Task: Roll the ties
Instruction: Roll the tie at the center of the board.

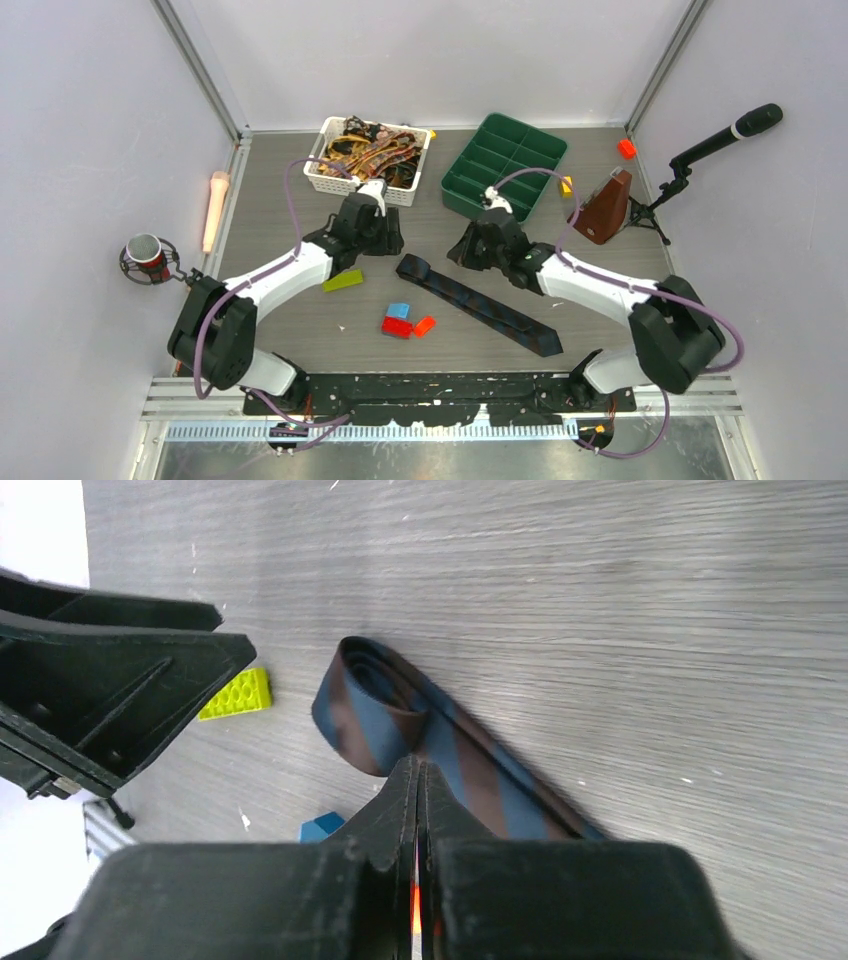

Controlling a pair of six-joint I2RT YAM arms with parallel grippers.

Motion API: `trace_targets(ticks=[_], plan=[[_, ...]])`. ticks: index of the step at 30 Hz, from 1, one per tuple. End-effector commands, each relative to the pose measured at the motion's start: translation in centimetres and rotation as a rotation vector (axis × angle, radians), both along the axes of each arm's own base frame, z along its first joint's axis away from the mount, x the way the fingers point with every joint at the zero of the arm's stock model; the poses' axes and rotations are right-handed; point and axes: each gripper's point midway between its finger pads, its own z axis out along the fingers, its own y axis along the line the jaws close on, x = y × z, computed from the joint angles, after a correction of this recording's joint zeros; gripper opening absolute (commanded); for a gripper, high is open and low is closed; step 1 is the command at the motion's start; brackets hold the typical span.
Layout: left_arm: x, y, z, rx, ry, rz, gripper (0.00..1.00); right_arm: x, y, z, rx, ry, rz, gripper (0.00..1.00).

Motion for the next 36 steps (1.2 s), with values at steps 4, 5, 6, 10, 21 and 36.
trace_targets(ticks=[4, 5, 6, 10, 21, 36], plan=[[0.8, -1.5, 0.8, -0.181, 0.006, -0.076, 0.58, 0.0, 7.2, 0.3, 0.210, 0.130, 0.211, 0.00], [1.1, -1.4, 0.9, -0.198, 0.001, -0.076, 0.58, 0.0, 7.6, 0.1, 0.225, 0.137, 0.220, 0.00], [1.2, -1.4, 0.8, -0.211, 0.003, -0.078, 0.57, -0.2, 8.2, -0.5, 0.238, 0.166, 0.231, 0.00], [1.1, -1.2, 0.1, -0.229, 0.019, -0.079, 0.57, -0.4, 9.0, -1.1, 0.248, 0.181, 0.245, 0.00], [0.9, -1.6, -1.8, -0.250, 0.068, -0.100, 0.56, -0.4, 8.2, -3.0, 0.190, 0.217, 0.204, 0.00], [-0.1, -2.9, -2.6, -0.274, 0.128, -0.188, 0.60, -0.6, 6.7, -5.7, 0.098, 0.278, 0.140, 0.00]])
